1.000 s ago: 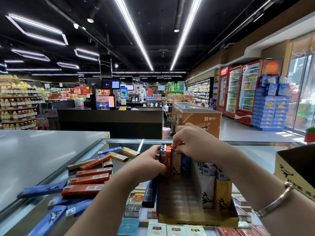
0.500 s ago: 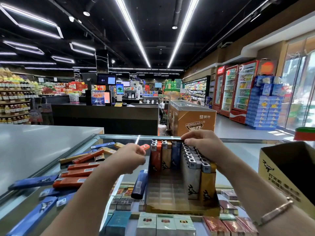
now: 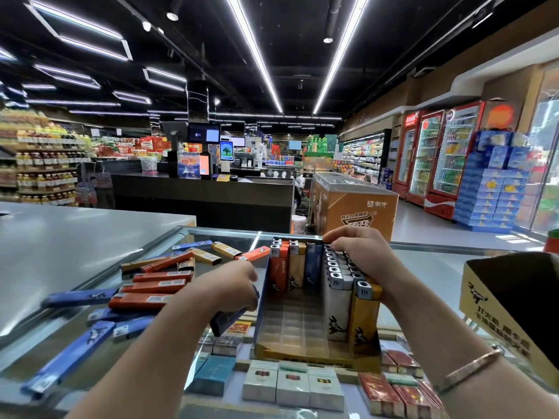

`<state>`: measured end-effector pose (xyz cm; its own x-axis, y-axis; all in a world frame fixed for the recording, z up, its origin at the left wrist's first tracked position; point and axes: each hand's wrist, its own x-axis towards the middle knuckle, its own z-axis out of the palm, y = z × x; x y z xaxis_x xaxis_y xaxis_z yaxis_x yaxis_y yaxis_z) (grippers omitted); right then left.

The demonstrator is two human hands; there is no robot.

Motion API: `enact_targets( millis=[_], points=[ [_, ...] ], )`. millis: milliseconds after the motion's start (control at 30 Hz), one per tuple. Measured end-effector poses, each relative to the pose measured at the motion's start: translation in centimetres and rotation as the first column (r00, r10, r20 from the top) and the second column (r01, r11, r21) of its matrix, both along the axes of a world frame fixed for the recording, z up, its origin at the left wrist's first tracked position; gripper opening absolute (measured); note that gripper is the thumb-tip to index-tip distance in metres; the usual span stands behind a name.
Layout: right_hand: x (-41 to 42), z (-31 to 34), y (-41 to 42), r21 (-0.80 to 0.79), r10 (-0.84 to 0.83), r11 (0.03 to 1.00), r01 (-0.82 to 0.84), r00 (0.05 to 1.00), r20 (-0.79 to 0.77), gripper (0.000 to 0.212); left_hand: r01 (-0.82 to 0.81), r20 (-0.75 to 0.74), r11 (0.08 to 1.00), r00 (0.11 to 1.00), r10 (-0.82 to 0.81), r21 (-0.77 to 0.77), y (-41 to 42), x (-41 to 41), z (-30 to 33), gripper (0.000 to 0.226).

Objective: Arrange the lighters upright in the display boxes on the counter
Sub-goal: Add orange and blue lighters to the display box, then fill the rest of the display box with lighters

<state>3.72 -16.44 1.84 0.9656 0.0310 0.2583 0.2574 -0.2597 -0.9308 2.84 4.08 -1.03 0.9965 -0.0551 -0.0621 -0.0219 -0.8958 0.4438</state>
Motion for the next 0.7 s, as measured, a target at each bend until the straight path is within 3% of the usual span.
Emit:
enact_targets(
  millis=[133, 233, 367, 467, 533, 700],
  points=[
    [-0.1, 0.0, 0.0, -0.001, 0.007, 1.0, -0.007, 1.0, -0.005, 0.022, -0.03, -0.034, 0.999, 0.999, 0.031, 0.035, 0.4, -1.1, -0.5, 0.018],
    [-0.2, 0.1, 0.2, 0.003, 0.019, 1.0, -0.019, 1.0, 0.016, 0.023, -0.074, 0.098, 0.996, 0.993, 0.068, 0.053, 1.1, -2.0, -1.7, 0.016],
    [-0.6, 0.1, 0.3, 0.038, 0.014, 0.999, -0.014, 1.0, 0.007, 0.022, -0.043, 0.372, 0.973, 0.919, 0.128, -0.227, 1.9, -3.4, -2.4, 0.008],
    [-0.9, 0.1, 0.5, 0.063, 0.007, 0.998, -0.008, 1.0, 0.006, 0.023, -0.064, 0.592, 0.991, 0.796, 0.121, -0.117, 2.7, -4.7, -2.3, 0.007],
    [-1.1, 0.0, 0.9, 0.056, 0.009, 0.998, -0.01, 1.0, 0.011, 0.023, -0.128, 0.66, 0.991, 0.743, 0.112, -0.024, 3.7, -5.6, -2.2, 0.012],
    [-1.5, -0.1, 1.4, 0.029, 0.026, 0.999, -0.027, 0.999, 0.037, 0.024, -0.308, 0.522, 0.942, 0.83, 0.197, 0.133, 7.0, -7.6, -1.9, 0.023]
  ],
)
